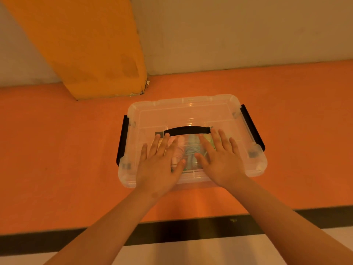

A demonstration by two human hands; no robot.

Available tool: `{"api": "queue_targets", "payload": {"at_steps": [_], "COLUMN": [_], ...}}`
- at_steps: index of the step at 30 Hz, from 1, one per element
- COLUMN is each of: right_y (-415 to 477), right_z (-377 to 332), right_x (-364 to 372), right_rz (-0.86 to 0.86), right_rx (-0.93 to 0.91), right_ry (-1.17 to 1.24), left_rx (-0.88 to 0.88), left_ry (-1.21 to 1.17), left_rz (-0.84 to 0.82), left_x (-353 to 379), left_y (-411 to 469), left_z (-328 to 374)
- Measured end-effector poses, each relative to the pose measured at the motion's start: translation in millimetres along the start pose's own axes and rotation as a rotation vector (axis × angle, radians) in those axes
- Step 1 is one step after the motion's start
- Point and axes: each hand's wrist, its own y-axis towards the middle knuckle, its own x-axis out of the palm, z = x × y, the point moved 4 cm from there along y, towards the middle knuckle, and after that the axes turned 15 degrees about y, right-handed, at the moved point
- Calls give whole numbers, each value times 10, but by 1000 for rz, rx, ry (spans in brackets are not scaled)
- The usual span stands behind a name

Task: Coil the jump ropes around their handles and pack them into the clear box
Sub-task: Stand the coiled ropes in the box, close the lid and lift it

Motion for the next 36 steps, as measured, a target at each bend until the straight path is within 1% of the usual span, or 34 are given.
{"api": "queue_targets", "payload": {"at_steps": [11,17,22,26,30,32,36], "right_y": [362,365,322,264,230,174,64], "right_z": [-25,-37,-64,-87,-100,-135,-173], "right_x": [16,15,-6,-27,-71,-110,-128], "right_rz": [29,64,139,147,145,209,277], "right_rx": [12,4,-9,-12,-13,-32,-61], "right_ry": [13,10,44,91,87,76,21], "left_rx": [13,-3,-4,-6,-7,-14,-19], "left_ry": [38,33,21,28,-6,-40,-85], "left_rz": [10,25,21,12,-2,46,278], "left_x": [32,36,55,61,38,-2,-153], "left_y": [370,354,336,335,303,245,152], "left_z": [-147,-145,-137,-144,-120,-118,-67]}}
